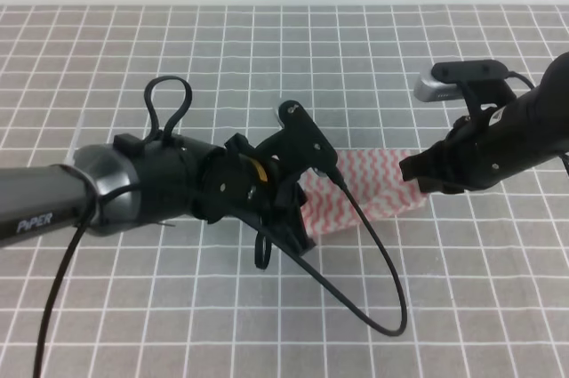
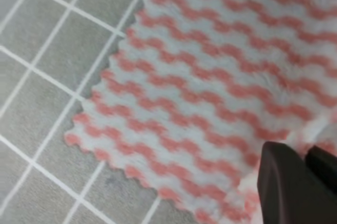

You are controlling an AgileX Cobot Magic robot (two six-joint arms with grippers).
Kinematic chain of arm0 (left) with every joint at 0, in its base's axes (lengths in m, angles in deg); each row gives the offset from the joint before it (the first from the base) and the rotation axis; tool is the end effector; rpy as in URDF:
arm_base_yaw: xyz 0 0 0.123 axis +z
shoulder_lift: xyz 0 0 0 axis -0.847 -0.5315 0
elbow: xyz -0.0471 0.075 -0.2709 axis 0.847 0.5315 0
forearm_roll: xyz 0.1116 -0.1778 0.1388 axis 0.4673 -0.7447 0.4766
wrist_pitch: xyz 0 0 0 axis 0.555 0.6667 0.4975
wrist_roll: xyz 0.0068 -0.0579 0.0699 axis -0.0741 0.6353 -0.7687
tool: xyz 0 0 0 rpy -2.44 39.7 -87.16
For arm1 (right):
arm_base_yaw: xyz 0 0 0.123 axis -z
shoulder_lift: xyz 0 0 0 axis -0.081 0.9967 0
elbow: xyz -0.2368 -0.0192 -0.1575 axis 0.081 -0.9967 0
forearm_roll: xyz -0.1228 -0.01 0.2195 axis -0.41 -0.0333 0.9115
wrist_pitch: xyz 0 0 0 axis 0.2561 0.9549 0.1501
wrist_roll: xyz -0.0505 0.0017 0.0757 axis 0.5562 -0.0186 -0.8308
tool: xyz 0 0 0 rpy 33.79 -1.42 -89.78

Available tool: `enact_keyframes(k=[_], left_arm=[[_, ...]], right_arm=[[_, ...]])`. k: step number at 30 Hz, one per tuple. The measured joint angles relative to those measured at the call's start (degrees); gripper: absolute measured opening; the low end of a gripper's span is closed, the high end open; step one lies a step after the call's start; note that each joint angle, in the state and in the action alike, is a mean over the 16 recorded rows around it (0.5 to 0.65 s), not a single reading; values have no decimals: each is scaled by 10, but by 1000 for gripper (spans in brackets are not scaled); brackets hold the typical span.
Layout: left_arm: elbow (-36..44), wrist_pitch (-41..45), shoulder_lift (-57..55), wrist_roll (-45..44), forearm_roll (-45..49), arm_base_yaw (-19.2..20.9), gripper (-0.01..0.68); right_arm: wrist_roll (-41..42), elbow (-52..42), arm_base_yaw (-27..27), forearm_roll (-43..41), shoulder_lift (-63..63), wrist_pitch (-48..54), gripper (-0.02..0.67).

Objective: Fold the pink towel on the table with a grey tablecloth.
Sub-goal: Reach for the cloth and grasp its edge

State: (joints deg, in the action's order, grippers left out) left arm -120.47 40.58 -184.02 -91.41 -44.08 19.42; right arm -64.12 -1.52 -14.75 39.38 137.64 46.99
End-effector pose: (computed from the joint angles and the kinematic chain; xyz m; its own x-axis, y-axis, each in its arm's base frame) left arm 0.3016 -0.2436 0.1949 -0.2007 0.7587 -0.6198 0.8312 0.4668 0.3021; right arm 0.3246 0.1323 0.2361 -0.8641 -0.1797 -0.4701 -0.3116 0.9246 0.2192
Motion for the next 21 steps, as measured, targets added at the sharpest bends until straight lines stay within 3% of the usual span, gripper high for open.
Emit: enact_keyframes(k=[21], left_arm=[[-37, 2, -35, 15, 0, 7, 0]], right_arm=[[0, 0, 0, -13, 23, -20, -15]])
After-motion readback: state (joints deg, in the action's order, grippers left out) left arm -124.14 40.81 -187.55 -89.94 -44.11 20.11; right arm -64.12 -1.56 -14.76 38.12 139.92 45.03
